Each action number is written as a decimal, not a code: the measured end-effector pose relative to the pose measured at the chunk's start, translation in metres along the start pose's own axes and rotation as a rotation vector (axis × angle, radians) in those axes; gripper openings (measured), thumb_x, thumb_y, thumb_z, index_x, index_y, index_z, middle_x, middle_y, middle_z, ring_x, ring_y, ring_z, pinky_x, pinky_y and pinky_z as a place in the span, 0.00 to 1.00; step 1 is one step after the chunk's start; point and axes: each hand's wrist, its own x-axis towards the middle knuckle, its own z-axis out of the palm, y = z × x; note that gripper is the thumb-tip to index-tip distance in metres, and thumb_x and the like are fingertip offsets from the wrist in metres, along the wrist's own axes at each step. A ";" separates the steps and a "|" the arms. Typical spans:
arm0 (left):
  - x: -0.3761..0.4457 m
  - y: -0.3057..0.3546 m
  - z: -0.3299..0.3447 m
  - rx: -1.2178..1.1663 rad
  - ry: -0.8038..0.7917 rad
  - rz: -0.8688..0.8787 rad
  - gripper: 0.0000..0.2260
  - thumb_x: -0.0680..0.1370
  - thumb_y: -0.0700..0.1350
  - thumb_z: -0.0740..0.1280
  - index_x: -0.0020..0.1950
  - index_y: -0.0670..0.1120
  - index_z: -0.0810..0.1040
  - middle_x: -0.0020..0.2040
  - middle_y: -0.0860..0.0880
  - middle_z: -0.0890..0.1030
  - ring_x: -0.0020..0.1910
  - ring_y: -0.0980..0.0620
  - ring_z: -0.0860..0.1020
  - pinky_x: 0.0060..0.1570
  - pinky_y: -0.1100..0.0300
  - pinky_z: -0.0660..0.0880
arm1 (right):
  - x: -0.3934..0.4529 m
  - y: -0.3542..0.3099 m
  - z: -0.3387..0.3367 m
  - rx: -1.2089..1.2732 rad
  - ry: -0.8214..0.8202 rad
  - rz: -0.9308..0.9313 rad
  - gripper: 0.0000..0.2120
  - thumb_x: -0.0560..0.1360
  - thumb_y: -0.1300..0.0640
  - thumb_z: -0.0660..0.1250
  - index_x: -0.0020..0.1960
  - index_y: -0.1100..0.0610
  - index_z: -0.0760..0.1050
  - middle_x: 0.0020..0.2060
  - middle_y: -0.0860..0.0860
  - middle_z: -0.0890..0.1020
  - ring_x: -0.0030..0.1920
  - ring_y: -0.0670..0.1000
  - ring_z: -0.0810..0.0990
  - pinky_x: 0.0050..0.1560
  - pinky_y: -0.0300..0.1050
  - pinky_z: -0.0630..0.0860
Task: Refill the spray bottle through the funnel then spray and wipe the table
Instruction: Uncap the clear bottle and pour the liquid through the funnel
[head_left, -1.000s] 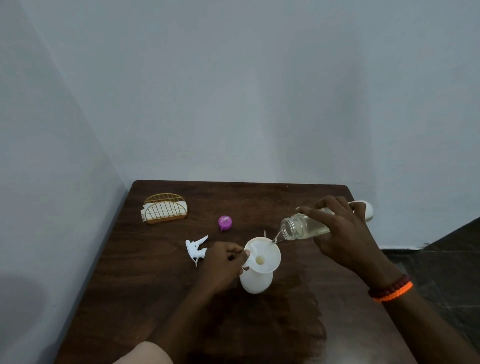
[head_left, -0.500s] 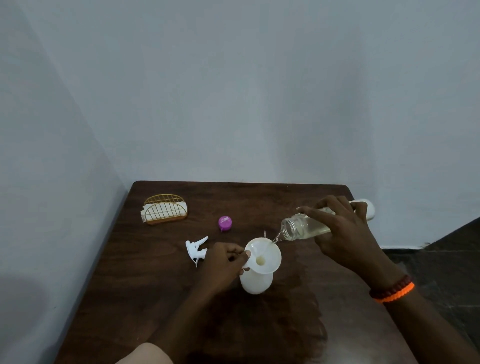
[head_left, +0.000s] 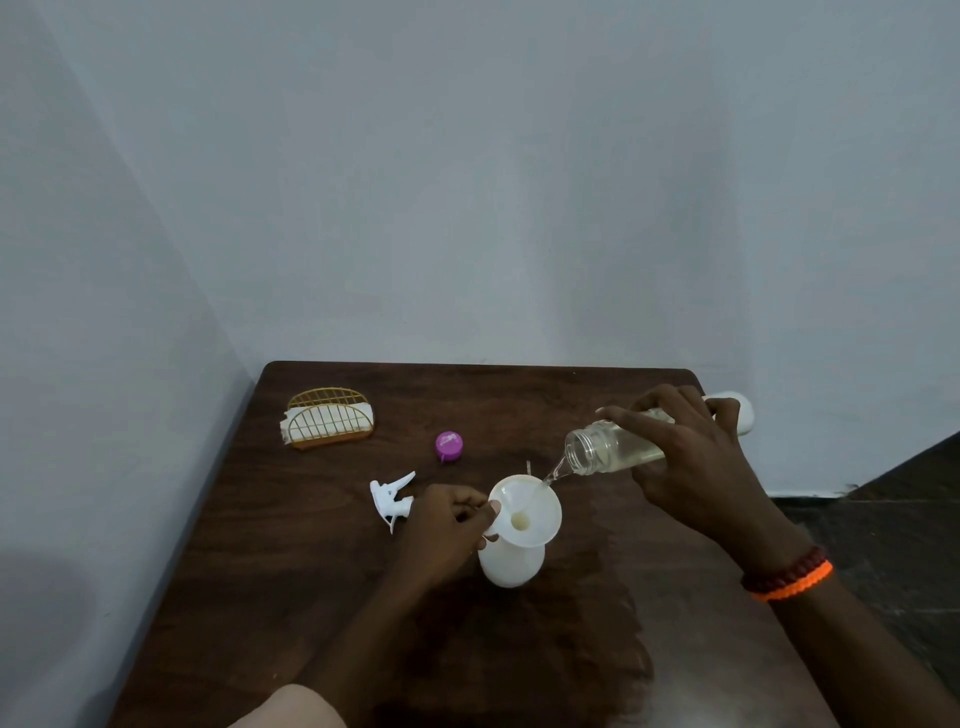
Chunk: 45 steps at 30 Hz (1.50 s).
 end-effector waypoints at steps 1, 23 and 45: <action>0.000 0.000 0.000 0.000 0.002 -0.002 0.05 0.79 0.47 0.71 0.50 0.48 0.86 0.38 0.53 0.87 0.35 0.58 0.85 0.39 0.63 0.79 | 0.000 0.000 0.000 0.000 -0.002 -0.002 0.35 0.61 0.61 0.79 0.65 0.42 0.79 0.53 0.45 0.77 0.57 0.52 0.76 0.57 0.56 0.65; 0.002 -0.003 0.001 -0.012 -0.006 -0.014 0.06 0.79 0.48 0.71 0.50 0.48 0.86 0.38 0.53 0.87 0.37 0.54 0.86 0.44 0.56 0.83 | 0.004 0.002 -0.009 -0.033 0.012 -0.013 0.34 0.62 0.61 0.78 0.66 0.41 0.79 0.53 0.44 0.76 0.57 0.52 0.77 0.55 0.56 0.65; 0.002 -0.005 0.002 -0.031 -0.003 -0.024 0.06 0.79 0.47 0.71 0.51 0.46 0.86 0.39 0.52 0.88 0.38 0.55 0.86 0.40 0.60 0.81 | 0.004 0.001 -0.014 -0.066 0.024 -0.021 0.33 0.63 0.60 0.78 0.65 0.40 0.79 0.53 0.45 0.77 0.57 0.52 0.77 0.56 0.55 0.64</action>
